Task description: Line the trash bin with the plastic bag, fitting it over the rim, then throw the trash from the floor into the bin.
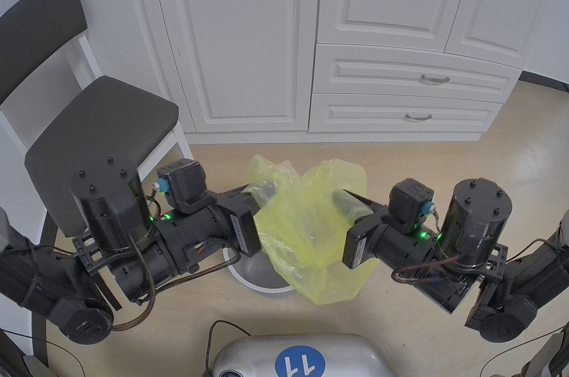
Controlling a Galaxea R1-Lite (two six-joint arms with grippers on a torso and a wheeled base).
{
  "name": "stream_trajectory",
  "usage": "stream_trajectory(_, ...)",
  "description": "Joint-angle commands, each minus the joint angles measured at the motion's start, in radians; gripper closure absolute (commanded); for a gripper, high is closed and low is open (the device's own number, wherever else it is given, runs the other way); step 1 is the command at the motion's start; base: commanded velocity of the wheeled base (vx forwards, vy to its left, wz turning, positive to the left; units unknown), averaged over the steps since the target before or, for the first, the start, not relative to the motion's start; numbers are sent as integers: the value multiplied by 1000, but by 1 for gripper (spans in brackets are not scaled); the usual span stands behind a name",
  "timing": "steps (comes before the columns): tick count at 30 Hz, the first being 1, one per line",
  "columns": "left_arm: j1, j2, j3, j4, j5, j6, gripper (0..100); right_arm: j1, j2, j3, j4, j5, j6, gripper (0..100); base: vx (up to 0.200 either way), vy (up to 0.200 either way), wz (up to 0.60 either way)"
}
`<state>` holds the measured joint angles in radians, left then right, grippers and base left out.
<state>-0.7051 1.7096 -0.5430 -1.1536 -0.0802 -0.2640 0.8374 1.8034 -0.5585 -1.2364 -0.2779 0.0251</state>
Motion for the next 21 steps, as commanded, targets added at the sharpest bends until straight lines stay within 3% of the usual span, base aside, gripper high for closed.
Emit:
stream_trajectory(1,-13,120,-22,-67,25,-37,100,37,60,6,-11,2,13,100,0,0,0)
stream_trajectory(14,41,282,-86,-106,43,-80,100,-18,202,-101,-15,6,110,100,0,0,0)
stream_trajectory(21,85,323,-118,-106,42,-81,100,-20,297,-184,-40,54,245,100,0,0,0)
